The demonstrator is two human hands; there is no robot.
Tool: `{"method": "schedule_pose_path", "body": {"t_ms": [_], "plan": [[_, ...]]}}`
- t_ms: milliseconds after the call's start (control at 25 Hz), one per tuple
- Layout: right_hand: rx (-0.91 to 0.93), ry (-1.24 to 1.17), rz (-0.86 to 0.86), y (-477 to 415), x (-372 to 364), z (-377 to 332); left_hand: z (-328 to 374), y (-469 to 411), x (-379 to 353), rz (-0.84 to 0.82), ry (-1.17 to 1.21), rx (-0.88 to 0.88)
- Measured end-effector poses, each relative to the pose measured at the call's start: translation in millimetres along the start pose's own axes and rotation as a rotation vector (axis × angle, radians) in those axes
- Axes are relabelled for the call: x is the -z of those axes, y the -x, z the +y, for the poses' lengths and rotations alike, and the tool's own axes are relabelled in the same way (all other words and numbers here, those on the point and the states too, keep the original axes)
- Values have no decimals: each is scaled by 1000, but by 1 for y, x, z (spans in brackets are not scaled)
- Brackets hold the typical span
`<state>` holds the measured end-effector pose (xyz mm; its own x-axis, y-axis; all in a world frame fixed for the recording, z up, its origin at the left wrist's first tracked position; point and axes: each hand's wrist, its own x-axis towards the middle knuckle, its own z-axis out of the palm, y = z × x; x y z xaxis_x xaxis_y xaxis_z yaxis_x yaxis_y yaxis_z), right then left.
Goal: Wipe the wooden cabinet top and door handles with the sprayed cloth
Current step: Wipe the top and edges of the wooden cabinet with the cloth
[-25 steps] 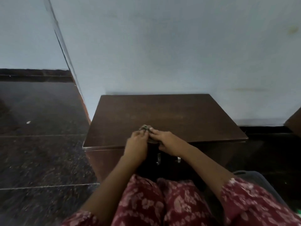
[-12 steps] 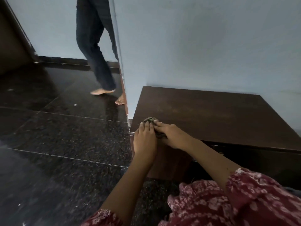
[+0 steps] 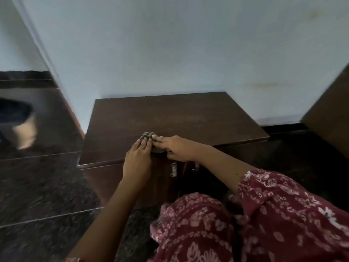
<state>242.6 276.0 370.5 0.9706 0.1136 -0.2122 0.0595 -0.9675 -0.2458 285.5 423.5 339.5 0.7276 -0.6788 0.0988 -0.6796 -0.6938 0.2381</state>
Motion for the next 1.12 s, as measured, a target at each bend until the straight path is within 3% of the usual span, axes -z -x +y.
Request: {"method": "schedule_pose_path", "body": {"t_ms": [280,640,960,1040,1120], "plan": [[-216,-75,108,63,3,100,101,-63,-30,-33,23,-164],[-521,6,286,146,-7,201,232,-128,-74,-55,113,-417],[-752,-9,419,194,-15,215,292,-135,-99,-102,159,-629],[-807,-131,538,215,-21,208,300,-121,-101,-76,358,-671],[-840,-453,740,232,-42,193,298,-90,-110,-9,705,-602]]}}
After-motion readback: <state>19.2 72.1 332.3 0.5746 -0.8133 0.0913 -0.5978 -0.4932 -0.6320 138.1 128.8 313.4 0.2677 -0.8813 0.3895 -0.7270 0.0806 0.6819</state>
